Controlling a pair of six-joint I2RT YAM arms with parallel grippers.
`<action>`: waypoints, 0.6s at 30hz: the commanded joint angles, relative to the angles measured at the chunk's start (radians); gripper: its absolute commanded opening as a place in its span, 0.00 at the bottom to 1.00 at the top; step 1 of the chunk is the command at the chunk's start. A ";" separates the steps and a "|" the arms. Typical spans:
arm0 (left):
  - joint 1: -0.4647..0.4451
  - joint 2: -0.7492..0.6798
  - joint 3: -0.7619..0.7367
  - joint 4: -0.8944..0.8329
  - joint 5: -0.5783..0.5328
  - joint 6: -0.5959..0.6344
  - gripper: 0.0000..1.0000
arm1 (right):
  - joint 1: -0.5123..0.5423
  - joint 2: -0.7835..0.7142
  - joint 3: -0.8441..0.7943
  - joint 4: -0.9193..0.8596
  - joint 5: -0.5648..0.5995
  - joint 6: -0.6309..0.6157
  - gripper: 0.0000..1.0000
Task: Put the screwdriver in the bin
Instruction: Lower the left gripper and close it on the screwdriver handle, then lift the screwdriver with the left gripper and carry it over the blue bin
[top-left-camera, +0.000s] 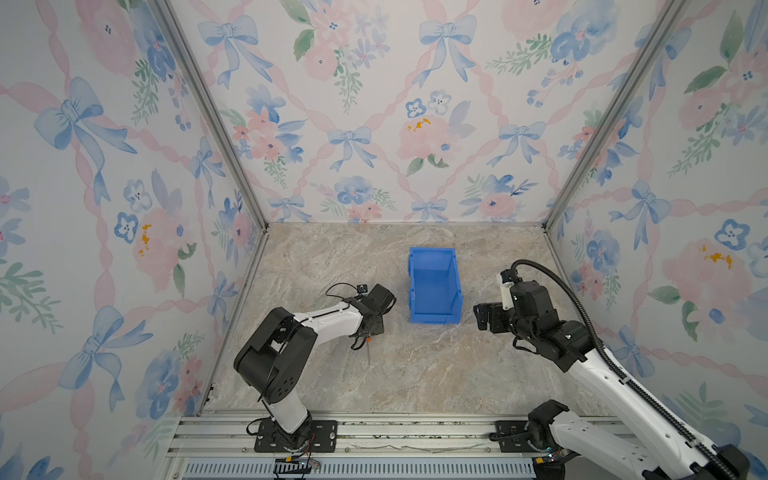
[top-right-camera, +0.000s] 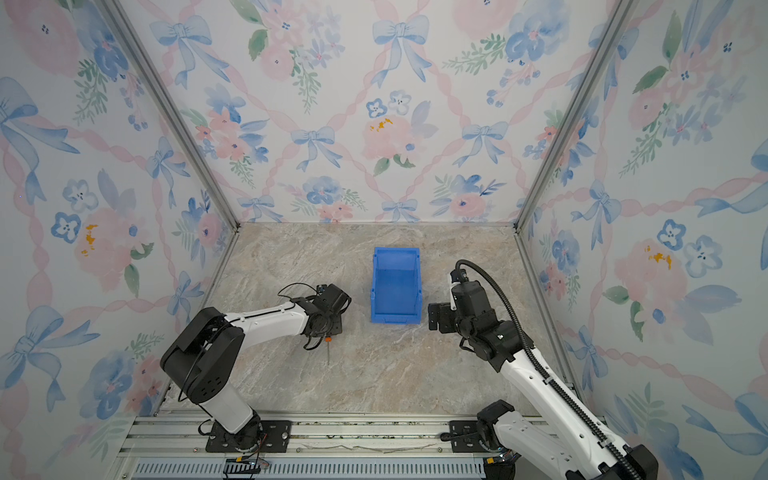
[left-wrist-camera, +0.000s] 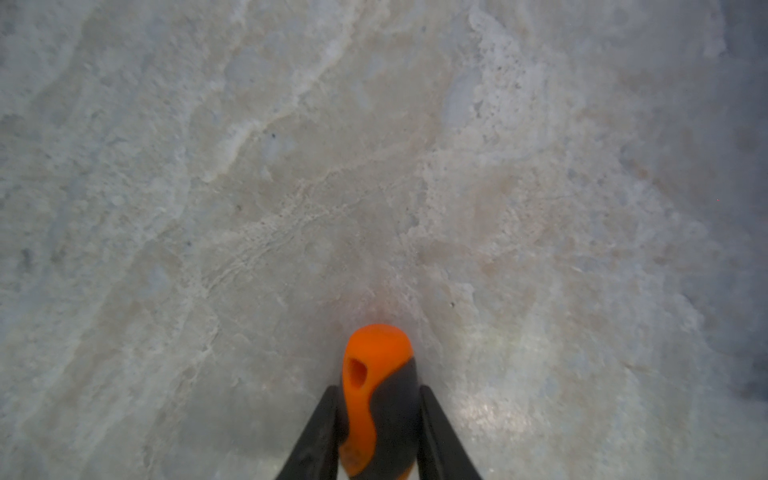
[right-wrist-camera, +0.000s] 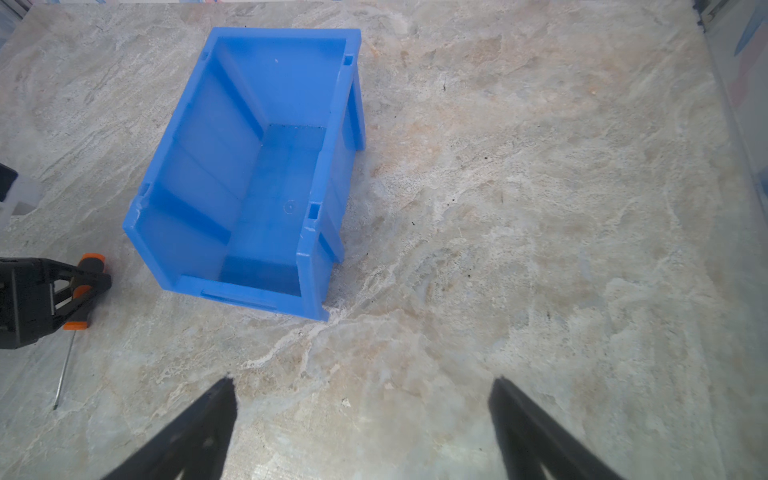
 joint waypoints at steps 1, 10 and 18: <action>-0.015 0.033 -0.021 -0.028 0.005 -0.034 0.22 | -0.035 -0.013 0.044 -0.045 -0.045 -0.053 0.97; -0.055 0.030 0.007 -0.028 0.017 -0.060 0.00 | -0.053 -0.044 0.018 -0.025 -0.053 -0.028 0.97; -0.061 -0.114 0.034 -0.027 0.017 -0.029 0.00 | -0.071 -0.083 0.013 -0.044 -0.018 -0.047 0.97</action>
